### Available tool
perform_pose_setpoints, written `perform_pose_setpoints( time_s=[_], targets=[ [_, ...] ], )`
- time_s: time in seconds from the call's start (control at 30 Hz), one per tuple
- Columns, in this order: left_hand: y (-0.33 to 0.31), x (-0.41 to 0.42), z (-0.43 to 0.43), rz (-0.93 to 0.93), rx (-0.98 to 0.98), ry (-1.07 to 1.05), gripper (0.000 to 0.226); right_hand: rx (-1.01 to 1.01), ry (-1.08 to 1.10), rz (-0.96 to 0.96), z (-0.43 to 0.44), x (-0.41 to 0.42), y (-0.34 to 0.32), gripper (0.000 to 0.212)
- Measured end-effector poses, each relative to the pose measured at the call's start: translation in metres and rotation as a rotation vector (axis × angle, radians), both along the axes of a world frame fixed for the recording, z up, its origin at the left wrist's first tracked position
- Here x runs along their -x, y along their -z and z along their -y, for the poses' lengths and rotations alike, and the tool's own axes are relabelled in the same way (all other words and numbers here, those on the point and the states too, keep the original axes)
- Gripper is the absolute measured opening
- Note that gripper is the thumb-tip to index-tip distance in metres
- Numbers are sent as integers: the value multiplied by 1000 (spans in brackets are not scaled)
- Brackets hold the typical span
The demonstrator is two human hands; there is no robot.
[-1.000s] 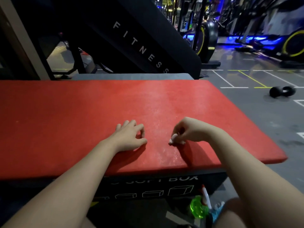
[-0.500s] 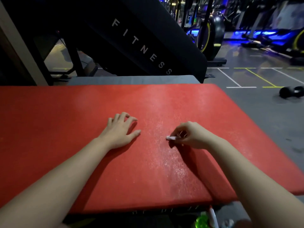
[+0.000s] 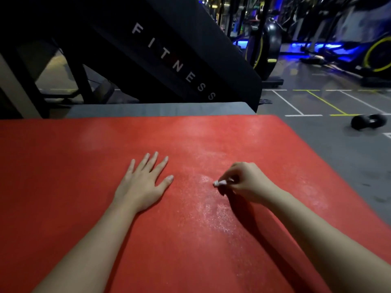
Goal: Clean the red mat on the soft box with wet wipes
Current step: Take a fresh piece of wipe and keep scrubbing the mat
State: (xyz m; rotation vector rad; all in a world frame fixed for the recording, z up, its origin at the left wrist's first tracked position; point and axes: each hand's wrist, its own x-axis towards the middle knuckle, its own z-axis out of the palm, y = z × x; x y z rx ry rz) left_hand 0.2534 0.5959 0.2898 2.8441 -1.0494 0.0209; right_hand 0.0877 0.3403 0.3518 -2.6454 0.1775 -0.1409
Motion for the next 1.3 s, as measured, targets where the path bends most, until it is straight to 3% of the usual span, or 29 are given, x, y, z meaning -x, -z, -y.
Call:
perform_pose_setpoints(
  time_s=[0.13, 0.23, 0.37, 0.47, 0.67, 0.83, 1.03, 1.17, 1.3],
  targets=[
    [2, -2, -1, -2, -3, -2, 85, 77, 150, 180, 19, -54, 14, 8],
    [1, -4, -1, -10, 12, -2, 83, 75, 224, 162, 39, -94, 14, 10],
    [1, -6, -1, -11, -6, 11, 83, 170, 74, -9, 45, -94, -1, 18],
    [3, -6, 0, 2, -14, 13, 82, 263, -85, -18, 44, -74, -1, 32],
    [2, -5, 0, 4, -5, 14, 80, 171, 102, 185, 66, -140, 19, 8],
    [-1, -6, -1, 2, -12, 19, 78, 101, 240, 183, 70, -189, 23, 8],
    [2, -6, 1, 18, -18, 14, 77, 57, 18, 45, 81, -142, 5, 18],
    [0, -6, 1, 15, -16, 15, 76, 158, 153, 173, 89, -190, 22, 18],
    [-2, -5, 0, 14, -8, 18, 75, -19, 347, 175, 97, -237, 24, 15]
  ],
)
